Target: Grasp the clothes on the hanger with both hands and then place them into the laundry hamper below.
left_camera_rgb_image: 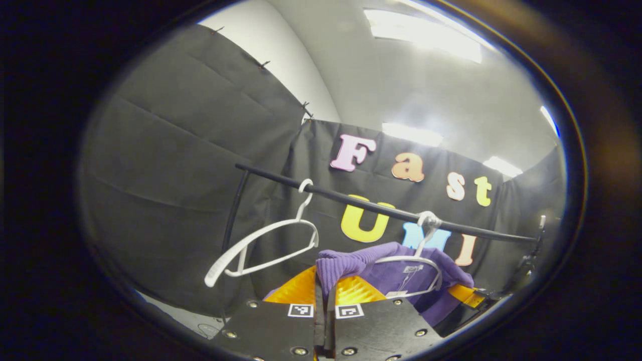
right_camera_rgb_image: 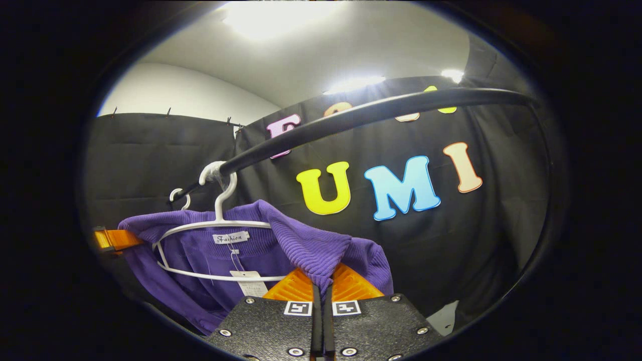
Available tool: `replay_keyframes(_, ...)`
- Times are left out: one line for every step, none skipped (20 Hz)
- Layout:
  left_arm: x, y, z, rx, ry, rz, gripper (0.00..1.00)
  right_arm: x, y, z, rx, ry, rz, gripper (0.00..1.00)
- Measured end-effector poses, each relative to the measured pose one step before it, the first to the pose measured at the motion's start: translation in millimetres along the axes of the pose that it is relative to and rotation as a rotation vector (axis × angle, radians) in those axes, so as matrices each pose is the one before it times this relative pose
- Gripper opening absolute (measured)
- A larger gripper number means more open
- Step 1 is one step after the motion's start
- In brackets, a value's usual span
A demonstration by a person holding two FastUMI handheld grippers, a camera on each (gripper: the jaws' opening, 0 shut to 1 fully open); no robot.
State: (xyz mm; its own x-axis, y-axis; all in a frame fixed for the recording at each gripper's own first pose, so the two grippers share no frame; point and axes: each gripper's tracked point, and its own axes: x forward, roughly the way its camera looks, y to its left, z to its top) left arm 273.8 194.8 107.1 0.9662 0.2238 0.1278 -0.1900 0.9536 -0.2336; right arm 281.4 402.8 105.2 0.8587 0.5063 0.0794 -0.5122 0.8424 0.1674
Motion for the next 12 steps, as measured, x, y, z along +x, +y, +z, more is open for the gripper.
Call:
replay_keyframes(3.61, 3.60, 3.01, -0.01274, -0.00640, -0.00357, 0.00, 1.09, 0.66, 3.05, -0.01224, -0.00776, -0.00514, 0.01)
replay_keyframes(1.05, 4.12, 2.70, -0.01332, -0.00446, 0.00083, 0.00, 1.18, -0.67, 0.91, -0.01099, -0.00661, -0.00597, 0.00)
replay_keyframes(1.37, 3.87, 0.43, -0.01613, -0.00147, 0.00260, 0.00, -0.68, -0.77, 2.67, -0.00768, -0.00544, -0.00636, 0.01)
replay_keyframes(1.79, 4.69, 2.11, -0.01682, 0.00234, 0.00423, 0.00, -1.25, -1.30, 1.97, -0.00300, -0.00650, -0.00644, 0.01)
replay_keyframes(2.80, 4.29, 1.75, -0.01593, 0.00315, -0.00213, 0.00, 0.17, 0.19, 2.87, -0.00025, -0.00724, -0.00497, 0.01)
replay_keyframes(0.96, 5.84, 3.59, -0.00927, -0.00094, 0.00038, 0.00, -0.15, 1.12, 1.42, 0.00110, -0.00507, -0.00378, 0.01)
replay_keyframes(3.30, 8.50, 4.50, -0.00050, -0.00438, 0.00348, 0.01, -2.05, 1.85, 2.01, 0.00028, -0.00470, -0.00123, 0.01)
replay_keyframes(1.27, 7.17, 5.27, 0.00408, 0.00038, 0.00131, 0.01, -2.70, 1.96, 1.99, -0.00225, -0.00767, 0.00033, 0.00)
replay_keyframes(1.34, 8.89, 2.70, 0.00588, 0.00023, 0.00707, 0.00, -1.58, 2.45, 1.69, -0.00550, -0.00416, -0.00292, 0.00)
replay_keyframes(-0.36, 7.92, 2.15, 0.00111, 0.00559, 0.00074, 0.01, -1.75, 1.70, -0.61, -0.00467, 0.00087, -0.00442, 0.01)
replay_keyframes(-2.27, 9.00, 4.47, 0.00363, -0.00137, 0.00337, 0.05, -1.85, 1.56, 1.70, -0.00338, -0.00240, -0.00447, 0.01)
replay_keyframes(-1.94, 7.32, 0.94, 0.00417, 0.00415, 0.00418, 0.01, -2.05, 7.37, 1.74, -0.00335, -0.00741, -0.00483, 0.01)
